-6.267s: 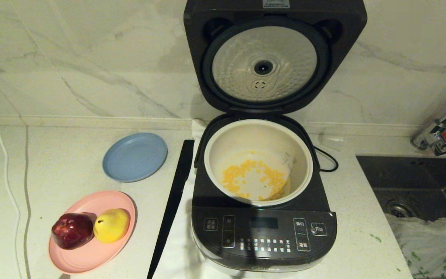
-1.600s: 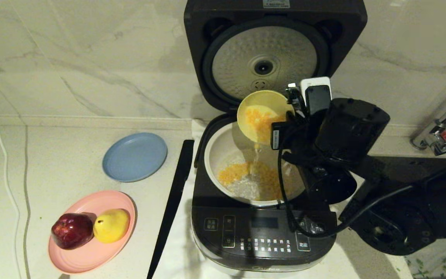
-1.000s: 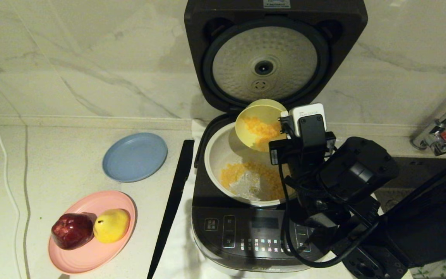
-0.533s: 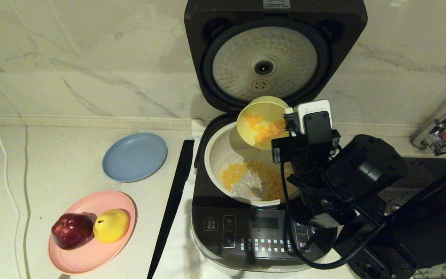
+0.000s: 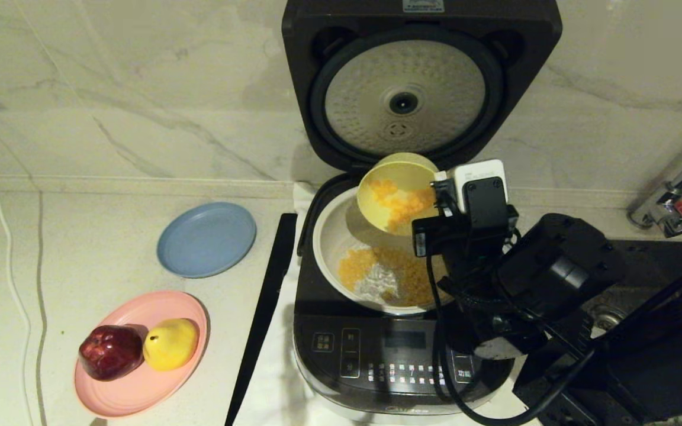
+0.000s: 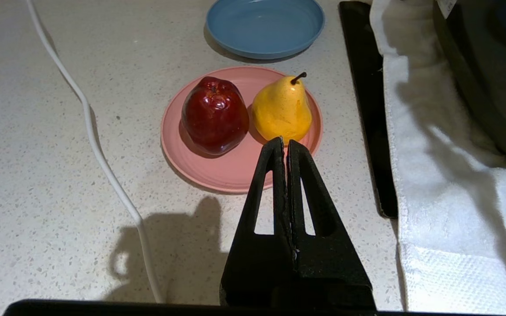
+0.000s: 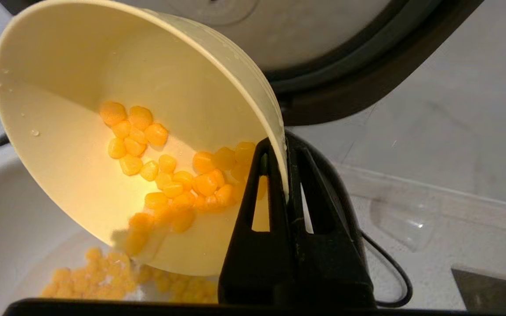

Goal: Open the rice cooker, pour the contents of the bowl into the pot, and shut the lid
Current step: Pour the water from the bowl into the rice cooker

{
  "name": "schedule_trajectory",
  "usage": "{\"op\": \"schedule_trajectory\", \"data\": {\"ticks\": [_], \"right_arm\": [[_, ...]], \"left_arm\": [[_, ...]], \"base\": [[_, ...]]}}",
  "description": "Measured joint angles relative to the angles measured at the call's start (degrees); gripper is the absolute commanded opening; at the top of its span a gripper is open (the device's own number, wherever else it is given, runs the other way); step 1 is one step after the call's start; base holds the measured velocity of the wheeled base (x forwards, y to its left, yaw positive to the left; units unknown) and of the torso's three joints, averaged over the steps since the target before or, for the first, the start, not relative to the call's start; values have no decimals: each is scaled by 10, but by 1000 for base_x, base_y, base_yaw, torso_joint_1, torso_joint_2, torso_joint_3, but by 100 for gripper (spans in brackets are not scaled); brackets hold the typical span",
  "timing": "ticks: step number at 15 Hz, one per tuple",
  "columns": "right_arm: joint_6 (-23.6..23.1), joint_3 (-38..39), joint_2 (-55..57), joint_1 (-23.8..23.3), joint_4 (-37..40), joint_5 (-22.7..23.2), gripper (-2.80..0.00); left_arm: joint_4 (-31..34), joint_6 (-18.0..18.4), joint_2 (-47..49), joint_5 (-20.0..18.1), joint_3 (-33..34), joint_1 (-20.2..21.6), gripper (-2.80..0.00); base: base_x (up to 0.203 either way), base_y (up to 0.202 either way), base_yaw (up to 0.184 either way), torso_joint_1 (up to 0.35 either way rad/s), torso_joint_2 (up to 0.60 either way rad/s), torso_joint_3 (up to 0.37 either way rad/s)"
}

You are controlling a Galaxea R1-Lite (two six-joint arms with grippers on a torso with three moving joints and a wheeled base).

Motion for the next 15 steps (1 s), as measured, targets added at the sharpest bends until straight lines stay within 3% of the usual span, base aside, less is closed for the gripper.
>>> {"op": "schedule_trajectory", "data": {"ticks": [15], "right_arm": [[1,11,-16,18,0,-7,-280]], "left_arm": [[0,0,0,0,0,0,-280]], "base": [[0,0,0,0,0,0]]}}
